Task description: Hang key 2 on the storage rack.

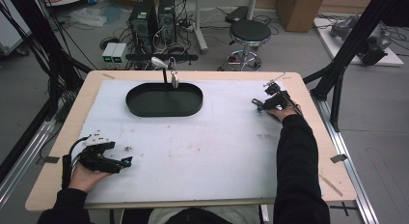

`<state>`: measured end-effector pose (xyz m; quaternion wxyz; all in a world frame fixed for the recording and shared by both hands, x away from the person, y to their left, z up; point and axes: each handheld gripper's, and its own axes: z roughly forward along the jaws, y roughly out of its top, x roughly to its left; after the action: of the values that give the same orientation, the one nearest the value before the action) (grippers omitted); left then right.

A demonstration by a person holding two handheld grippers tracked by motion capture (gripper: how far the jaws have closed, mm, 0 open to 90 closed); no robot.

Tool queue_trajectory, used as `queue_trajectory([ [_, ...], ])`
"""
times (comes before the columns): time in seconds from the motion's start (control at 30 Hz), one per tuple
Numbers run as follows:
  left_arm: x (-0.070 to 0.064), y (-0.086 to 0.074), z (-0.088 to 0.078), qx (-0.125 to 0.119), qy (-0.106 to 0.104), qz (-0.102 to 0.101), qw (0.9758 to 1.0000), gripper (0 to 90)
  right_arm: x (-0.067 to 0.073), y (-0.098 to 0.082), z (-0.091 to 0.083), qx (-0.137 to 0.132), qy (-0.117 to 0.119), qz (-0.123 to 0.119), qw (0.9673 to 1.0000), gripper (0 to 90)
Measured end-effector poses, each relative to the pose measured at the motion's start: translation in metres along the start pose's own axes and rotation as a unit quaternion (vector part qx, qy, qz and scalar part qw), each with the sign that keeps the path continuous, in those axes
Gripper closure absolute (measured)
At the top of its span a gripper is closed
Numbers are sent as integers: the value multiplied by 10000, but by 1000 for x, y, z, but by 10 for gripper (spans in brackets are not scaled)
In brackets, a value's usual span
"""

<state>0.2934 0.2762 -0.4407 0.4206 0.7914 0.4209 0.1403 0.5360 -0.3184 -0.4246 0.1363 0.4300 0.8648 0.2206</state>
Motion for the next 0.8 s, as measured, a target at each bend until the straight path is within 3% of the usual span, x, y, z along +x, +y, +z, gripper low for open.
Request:
queue_trajectory([
  [0.13, 0, 0, -1, -8, 5, 23, 10000, 24, 1, 1, -1, 9, 57, 83, 9999, 641],
  [0.23, 0, 0, -1, -20, -4, 35, 10000, 24, 1, 1, 0, -13, 95, 238, 9997, 700],
  [0.27, 0, 0, -1, -16, -12, 12, 10000, 24, 1, 1, -1, -15, 84, 426, 9991, 733],
  [0.3, 0, 0, -1, -16, 0, 9, 10000, 24, 1, 1, -1, -9, 90, 522, 9986, 747],
  [0.33, 0, 0, -1, -26, -1, 4, 10000, 24, 1, 1, -2, 9, 67, 552, 9985, 817],
  [0.43, 0, 0, -1, -49, -6, -6, 10000, 24, 2, 0, -4, 38, 0, 621, 9981, 843],
  [0.7, 0, 0, -3, -69, 6, -27, 10000, 24, 6, 2, -7, 106, -227, 380, 9990, 856],
  [0.8, -1, 1, -3, -83, -4, -27, 10000, 24, 7, 1, -12, 147, -234, 399, 9988, 857],
])
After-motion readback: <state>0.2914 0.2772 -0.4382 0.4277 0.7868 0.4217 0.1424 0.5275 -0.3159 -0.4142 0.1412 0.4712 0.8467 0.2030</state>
